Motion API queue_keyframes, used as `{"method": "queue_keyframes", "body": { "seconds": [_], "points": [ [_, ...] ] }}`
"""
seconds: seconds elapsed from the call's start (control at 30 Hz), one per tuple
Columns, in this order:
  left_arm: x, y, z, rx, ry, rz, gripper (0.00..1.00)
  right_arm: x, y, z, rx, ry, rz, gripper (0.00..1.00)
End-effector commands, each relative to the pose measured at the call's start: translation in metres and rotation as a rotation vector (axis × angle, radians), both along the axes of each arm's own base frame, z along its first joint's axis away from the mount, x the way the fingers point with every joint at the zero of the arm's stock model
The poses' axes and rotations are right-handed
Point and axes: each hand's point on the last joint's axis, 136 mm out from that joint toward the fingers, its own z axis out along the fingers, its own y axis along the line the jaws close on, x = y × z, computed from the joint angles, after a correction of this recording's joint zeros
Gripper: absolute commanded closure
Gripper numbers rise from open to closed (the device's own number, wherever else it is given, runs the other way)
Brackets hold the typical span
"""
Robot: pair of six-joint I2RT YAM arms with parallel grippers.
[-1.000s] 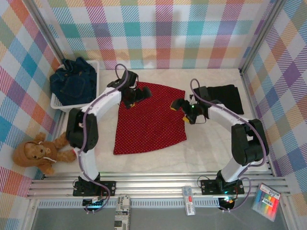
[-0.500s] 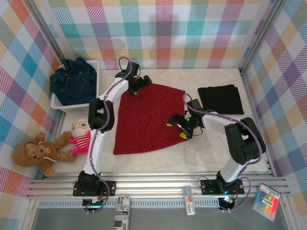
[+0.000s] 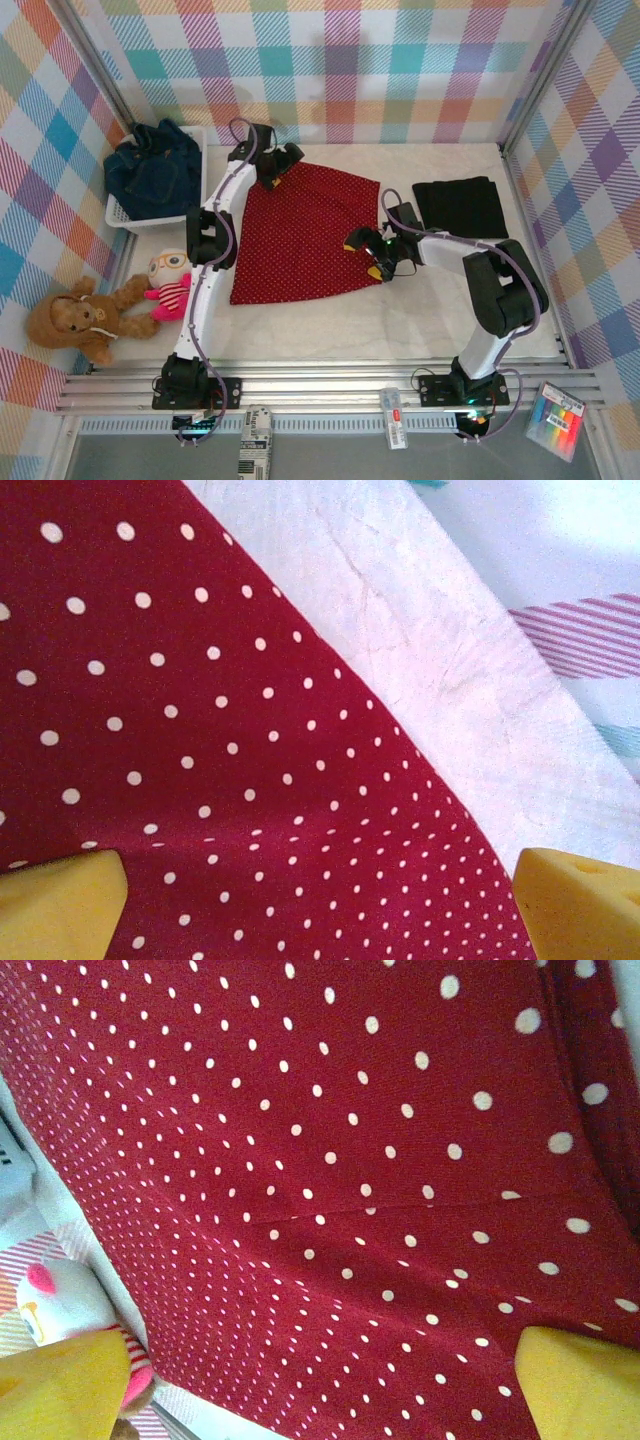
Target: Fold and stack the skirts
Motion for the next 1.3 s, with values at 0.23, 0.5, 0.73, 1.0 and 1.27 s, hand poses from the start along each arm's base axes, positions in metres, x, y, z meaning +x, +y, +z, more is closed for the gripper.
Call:
{"method": "queue_keyframes", "body": {
  "seconds": [0.23, 0.5, 0.73, 1.0, 1.27],
  "points": [
    [-0.024, -0.026, 0.076, -0.101, -0.046, -0.174, 0.00, 0.017, -0.025, 0.032, -0.151, -0.269, 0.005, 0.01],
    [-0.080, -0.035, 0.146, -0.062, -0.117, -0.214, 0.00, 0.010, -0.042, 0.068, -0.427, -0.608, 0.409, 0.02],
    [-0.139, -0.008, 0.147, -0.003, -0.102, -0.127, 0.00, -0.005, -0.043, 0.069, -0.546, -0.864, 0.745, 0.16],
    [-0.232, 0.051, 0.116, 0.088, -0.007, 0.089, 0.00, -0.044, -0.045, 0.028, -0.700, -1.058, 1.271, 0.35],
    [-0.314, 0.110, 0.088, 0.159, 0.115, 0.303, 0.00, -0.055, -0.048, 0.008, -0.820, -1.253, 1.609, 0.41]
  ]
}}
